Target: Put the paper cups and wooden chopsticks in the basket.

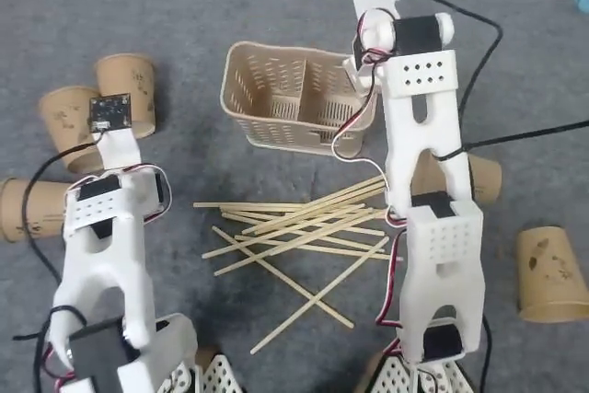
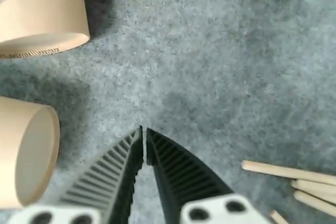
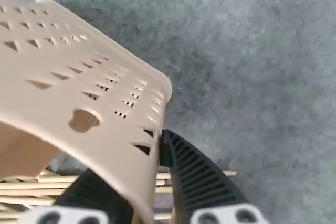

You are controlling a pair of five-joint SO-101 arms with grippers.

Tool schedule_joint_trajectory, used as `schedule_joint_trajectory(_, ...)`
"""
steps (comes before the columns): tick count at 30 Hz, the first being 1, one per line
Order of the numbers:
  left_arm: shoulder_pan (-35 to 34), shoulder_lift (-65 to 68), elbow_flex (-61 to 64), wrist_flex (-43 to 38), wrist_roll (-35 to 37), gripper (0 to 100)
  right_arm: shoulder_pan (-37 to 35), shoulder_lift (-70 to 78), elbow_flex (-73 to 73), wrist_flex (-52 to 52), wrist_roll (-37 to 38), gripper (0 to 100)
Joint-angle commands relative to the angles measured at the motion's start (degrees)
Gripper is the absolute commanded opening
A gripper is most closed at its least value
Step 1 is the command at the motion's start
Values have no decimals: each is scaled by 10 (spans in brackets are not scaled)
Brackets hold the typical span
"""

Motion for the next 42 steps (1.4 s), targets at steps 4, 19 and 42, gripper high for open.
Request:
schedule_joint_trajectory(4, 1, 0, -22, -15, -8, 13, -14, -67, 83, 24, 55, 8)
schedule_joint_trajectory(19, 2, 0, -22, -15, -8, 13, -65, -189, 186, 26, 129, 8)
schedule_joint_trajectory(42, 3, 0, -22, -15, -8, 13, -45, -268, 229, 22, 60, 203)
